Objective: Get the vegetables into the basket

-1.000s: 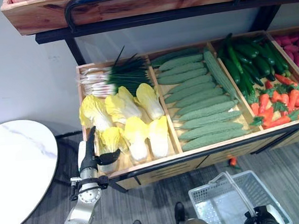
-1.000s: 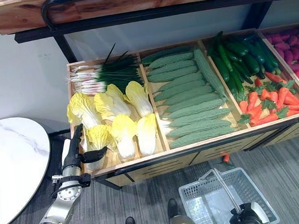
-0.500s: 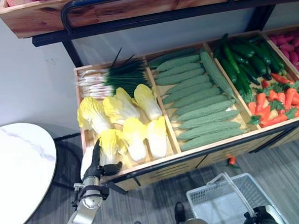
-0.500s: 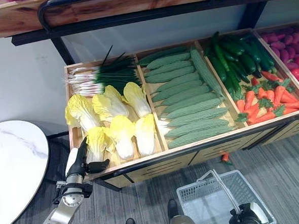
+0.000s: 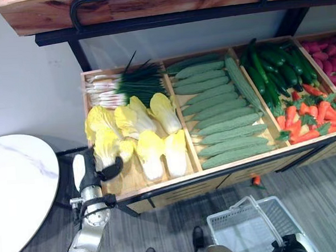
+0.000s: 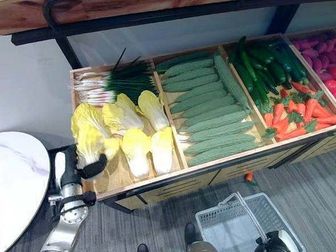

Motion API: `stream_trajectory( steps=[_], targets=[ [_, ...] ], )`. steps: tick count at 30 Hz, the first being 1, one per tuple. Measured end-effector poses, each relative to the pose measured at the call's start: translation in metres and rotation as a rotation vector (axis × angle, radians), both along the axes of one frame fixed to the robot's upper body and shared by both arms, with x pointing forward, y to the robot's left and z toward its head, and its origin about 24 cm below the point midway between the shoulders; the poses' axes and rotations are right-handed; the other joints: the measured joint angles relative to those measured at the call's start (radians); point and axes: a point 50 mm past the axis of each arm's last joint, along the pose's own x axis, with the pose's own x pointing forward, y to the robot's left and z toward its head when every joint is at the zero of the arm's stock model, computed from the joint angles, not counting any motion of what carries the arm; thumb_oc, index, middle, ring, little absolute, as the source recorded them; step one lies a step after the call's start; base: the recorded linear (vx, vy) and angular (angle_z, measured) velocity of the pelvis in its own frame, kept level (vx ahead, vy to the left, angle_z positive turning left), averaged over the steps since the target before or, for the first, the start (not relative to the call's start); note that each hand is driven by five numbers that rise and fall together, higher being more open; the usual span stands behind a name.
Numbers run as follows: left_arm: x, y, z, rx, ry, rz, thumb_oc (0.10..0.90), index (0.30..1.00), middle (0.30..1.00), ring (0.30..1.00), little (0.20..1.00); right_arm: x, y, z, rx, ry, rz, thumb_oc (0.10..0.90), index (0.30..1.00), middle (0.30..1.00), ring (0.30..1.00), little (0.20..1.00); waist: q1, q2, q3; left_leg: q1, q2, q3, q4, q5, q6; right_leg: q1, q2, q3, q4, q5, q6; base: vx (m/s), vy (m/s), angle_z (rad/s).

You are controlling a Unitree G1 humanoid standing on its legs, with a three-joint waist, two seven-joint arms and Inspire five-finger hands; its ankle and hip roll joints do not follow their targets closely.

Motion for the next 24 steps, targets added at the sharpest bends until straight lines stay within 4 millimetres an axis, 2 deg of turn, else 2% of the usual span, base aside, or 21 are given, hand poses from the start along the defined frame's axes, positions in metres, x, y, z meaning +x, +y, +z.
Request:
stream_trajectory(
  steps=[2,5,9,10,12,18,24],
  targets=[
    [0.001,0.006,0.014,-0.029,-0.064,-0.040,0.400,0.300,0.300,0.300,0.300,0.001,0.000,0.000,0.003,-0.001,0.001,0.400,0.300,0.300,0.300,0.300,0.002,0.000,0.000,0.005,0.000,-0.001,0.000,0.000,0.000,0.005,0.000,-0.001,0.001,0.000,0.000,0.00,0.000,0.00],
    [-0.001,0.004,0.019,-0.156,-0.094,-0.107,0.400,0.300,0.300,0.300,0.300,0.002,0.001,0.000,0.012,-0.004,0.005,0.400,0.300,0.300,0.300,0.300,0.004,0.000,0.000,0.007,-0.001,-0.001,0.000,-0.001,0.000,0.007,-0.001,-0.001,-0.003,-0.002,0.003,0.00,0.000,0.00],
    [-0.007,-0.003,0.004,-0.448,-0.045,-0.243,0.400,0.300,0.300,0.300,0.300,0.005,0.002,0.000,0.033,-0.005,0.012,0.400,0.300,0.300,0.300,0.300,0.002,0.000,0.000,0.007,-0.001,-0.002,0.000,-0.001,0.000,0.007,-0.001,-0.001,-0.003,-0.005,0.007,0.01,0.013,0.00],
    [-0.010,-0.012,-0.004,-0.544,-0.004,-0.330,0.400,0.300,0.300,0.300,0.300,0.004,0.002,-0.001,0.047,0.000,0.015,0.400,0.300,0.300,0.300,0.300,0.003,0.000,0.000,0.007,-0.001,-0.002,0.000,-0.001,0.000,0.007,-0.001,0.000,-0.003,-0.005,0.007,0.03,0.047,0.00],
    [-0.010,-0.016,-0.006,-0.603,0.010,-0.390,0.400,0.300,0.300,0.300,0.300,0.006,0.003,-0.001,0.056,-0.005,0.020,0.400,0.300,0.300,0.300,0.300,0.002,0.000,0.000,0.007,-0.002,-0.001,0.000,-0.002,0.001,0.007,-0.002,0.000,-0.003,-0.005,0.007,0.03,0.045,-0.01],
    [-0.010,-0.019,-0.006,-0.659,0.011,-0.469,0.400,0.300,0.300,0.300,0.300,0.007,0.004,-0.001,0.080,0.000,0.025,0.400,0.300,0.300,0.300,0.300,0.001,0.000,0.000,0.010,-0.005,-0.001,0.000,-0.004,0.003,0.007,-0.002,0.005,0.002,0.000,0.001,0.02,0.056,-0.02],
    [-0.007,-0.025,-0.003,-0.643,0.029,-0.529,0.400,0.300,0.300,0.300,0.300,0.011,0.004,0.000,0.087,-0.017,0.027,0.400,0.300,0.300,0.300,0.300,-0.001,-0.008,0.005,0.014,-0.029,0.019,0.006,-0.015,0.019,0.003,-0.021,0.033,0.003,0.012,0.016,-0.02,0.145,-0.11]
  ],
)
